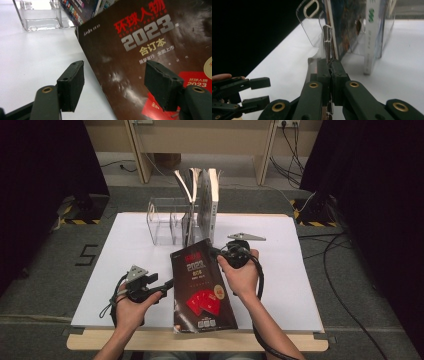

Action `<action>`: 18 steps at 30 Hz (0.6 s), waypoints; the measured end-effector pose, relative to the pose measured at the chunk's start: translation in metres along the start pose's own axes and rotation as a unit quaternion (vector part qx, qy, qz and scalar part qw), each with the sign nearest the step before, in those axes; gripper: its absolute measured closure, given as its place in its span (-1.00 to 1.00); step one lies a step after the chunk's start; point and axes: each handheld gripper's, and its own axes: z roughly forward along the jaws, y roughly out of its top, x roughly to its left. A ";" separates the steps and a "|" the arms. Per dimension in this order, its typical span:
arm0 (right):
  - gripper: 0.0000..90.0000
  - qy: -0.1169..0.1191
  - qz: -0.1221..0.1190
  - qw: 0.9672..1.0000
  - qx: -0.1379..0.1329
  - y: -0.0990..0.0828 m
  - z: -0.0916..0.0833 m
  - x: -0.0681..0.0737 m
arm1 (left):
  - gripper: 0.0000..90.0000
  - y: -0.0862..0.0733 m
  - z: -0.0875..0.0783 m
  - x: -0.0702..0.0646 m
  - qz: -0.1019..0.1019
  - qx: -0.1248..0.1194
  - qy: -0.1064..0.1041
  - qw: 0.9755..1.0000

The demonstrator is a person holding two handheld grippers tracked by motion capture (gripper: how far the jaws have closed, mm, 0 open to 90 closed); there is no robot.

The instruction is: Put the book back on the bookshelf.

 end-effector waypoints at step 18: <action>0.96 0.013 -0.039 0.997 -0.062 0.028 0.001 0.036 | -0.30 0.005 -0.007 0.000 -0.001 -0.009 0.001 1.000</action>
